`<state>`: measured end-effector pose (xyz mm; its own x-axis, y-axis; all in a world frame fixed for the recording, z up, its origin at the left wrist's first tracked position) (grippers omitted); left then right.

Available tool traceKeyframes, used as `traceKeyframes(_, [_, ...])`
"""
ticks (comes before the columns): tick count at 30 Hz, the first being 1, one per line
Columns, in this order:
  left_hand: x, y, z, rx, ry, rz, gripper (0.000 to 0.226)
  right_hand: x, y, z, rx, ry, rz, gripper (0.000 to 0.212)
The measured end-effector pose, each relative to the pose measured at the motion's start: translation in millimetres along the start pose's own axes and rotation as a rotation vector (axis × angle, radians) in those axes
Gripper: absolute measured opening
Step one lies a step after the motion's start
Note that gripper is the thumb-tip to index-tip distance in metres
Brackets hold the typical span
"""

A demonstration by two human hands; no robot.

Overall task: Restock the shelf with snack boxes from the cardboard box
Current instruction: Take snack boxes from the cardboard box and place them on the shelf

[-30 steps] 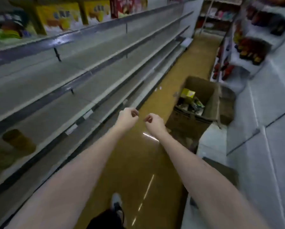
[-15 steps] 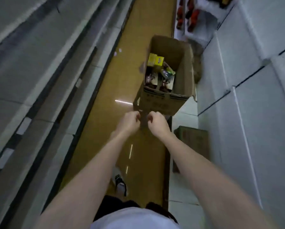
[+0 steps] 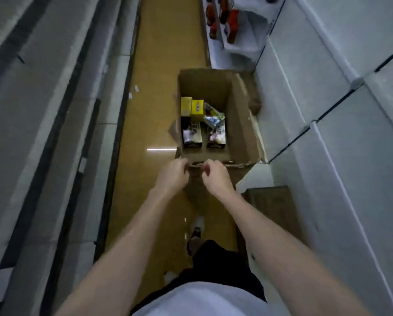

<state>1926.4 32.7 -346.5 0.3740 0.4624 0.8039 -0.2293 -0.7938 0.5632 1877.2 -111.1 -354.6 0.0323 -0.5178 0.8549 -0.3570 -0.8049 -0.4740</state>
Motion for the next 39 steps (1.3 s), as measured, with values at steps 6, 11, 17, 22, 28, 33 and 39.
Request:
traceKeyframes(6, [21.4,-2.2,109.9,-0.020,-0.029,0.093,0.021,1.9,-8.0,114.6,0.018,-0.023,0.050,0.012])
traceKeyframes(11, [32.9,5.3,190.5,-0.030,-0.052,0.100,0.021,8.1,-1.5,183.4,-0.066,-0.035,0.051,0.017])
traceKeyframes(17, [26.4,4.1,271.5,-0.085,-0.140,0.119,0.022,6.8,6.0,247.9,-0.184,-0.040,0.101,0.011])
traceKeyframes(22, [16.2,-6.2,355.9,-0.082,-0.257,0.178,0.034,-5.1,10.7,310.6,-0.356,-0.008,0.156,0.022])
traceKeyframes(28, [11.5,-27.7,457.7,-0.159,-0.417,0.269,0.040,-24.4,-1.5,383.5,-0.518,-0.024,0.143,0.048])
traceKeyframes(33, [-5.8,-41.6,523.6,-0.109,-0.575,0.333,0.051,-43.4,-13.4,442.7,-0.510,-0.066,0.094,0.070])
traceKeyframes(39, [-30.8,-45.7,568.3,-0.183,-0.744,0.625,0.065,-69.6,-11.1,482.3,-0.523,-0.182,0.015,0.082])
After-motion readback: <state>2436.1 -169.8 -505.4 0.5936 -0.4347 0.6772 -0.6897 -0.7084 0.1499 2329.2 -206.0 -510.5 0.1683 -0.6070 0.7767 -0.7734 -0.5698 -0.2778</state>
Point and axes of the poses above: each hand's wrist, its own z-axis towards the middle knuckle, its own x-axis out of the back of the hand, y = z × x, the point moved 1 cm from there along z, towards the middle knuckle, and after that the axes turned 4 degrees about -z, right-handed, at the moved point
